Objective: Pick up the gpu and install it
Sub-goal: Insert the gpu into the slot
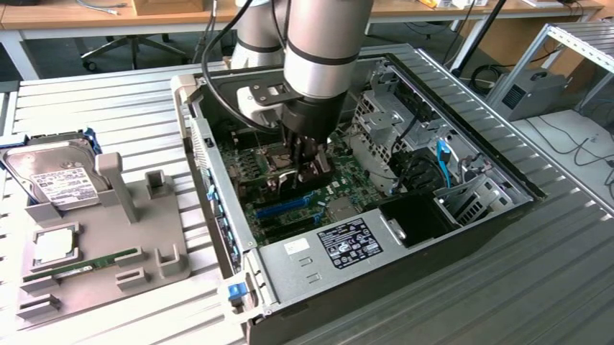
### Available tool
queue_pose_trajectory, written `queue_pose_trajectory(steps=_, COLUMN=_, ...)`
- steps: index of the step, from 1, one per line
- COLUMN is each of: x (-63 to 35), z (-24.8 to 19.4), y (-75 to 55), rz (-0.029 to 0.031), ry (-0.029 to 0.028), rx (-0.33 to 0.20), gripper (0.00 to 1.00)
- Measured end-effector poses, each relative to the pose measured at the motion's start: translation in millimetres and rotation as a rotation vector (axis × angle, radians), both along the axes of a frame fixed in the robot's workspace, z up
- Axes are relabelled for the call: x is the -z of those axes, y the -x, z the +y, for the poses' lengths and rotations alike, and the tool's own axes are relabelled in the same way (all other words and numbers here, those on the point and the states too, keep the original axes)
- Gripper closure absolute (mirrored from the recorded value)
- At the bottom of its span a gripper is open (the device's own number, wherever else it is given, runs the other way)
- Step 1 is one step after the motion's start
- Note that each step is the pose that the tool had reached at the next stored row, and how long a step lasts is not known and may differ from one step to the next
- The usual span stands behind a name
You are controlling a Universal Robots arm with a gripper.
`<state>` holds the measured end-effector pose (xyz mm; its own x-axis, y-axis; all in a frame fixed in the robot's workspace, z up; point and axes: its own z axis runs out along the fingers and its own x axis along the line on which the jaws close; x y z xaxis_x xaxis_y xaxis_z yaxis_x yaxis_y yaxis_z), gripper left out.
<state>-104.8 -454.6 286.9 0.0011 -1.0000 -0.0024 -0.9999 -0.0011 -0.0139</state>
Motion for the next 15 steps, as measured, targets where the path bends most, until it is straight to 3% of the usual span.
queue_pose_trajectory(steps=15, x=7.3, z=0.0, y=3.1, rz=0.0, ry=-0.0001, rx=0.0, gripper=0.73)
